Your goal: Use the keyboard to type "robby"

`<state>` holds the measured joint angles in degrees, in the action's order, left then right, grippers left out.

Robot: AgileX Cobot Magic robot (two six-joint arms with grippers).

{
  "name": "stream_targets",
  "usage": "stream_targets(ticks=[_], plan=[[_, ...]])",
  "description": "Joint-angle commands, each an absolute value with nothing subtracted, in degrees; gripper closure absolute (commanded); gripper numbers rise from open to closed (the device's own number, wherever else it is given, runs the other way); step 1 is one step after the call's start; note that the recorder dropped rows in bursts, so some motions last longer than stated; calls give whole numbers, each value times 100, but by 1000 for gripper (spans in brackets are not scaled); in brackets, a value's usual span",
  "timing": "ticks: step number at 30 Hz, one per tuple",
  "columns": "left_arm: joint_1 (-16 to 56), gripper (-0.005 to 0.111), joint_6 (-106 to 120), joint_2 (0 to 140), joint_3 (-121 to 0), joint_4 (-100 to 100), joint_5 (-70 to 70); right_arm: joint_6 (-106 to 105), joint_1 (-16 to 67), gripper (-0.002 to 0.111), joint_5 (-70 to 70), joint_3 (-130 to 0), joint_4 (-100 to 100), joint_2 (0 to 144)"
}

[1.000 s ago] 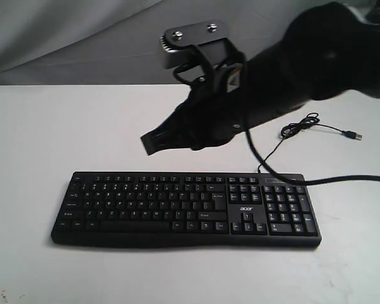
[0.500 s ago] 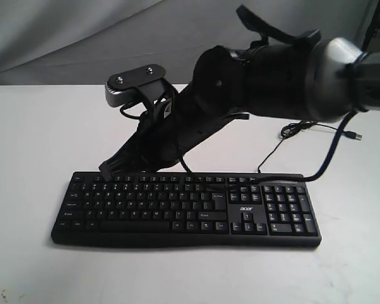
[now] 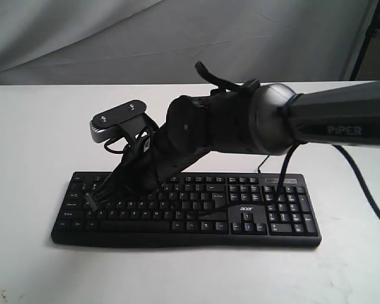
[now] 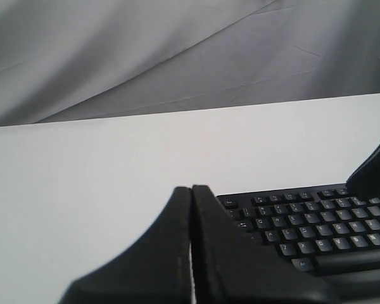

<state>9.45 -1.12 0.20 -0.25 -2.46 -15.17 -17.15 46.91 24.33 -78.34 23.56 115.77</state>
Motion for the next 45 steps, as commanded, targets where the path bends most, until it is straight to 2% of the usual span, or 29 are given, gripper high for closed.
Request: stream_targets(ticks=[1,9,19,45], plan=[[982,107,-128,0,0,-274,-1476,-1789,4675,108,2110,-7879,2329,11705],[982,107,-128,0,0,-274,-1476,-1728,4650,108,2451,-8781,2286,12418],[982,107,-128,0,0,-274,-1476,-1619,4463,108,2350,-8781,1831,12462],[982,107,-128,0,0,-274,-1476,-1670,4669,108,2000,-8781,1864,12641]])
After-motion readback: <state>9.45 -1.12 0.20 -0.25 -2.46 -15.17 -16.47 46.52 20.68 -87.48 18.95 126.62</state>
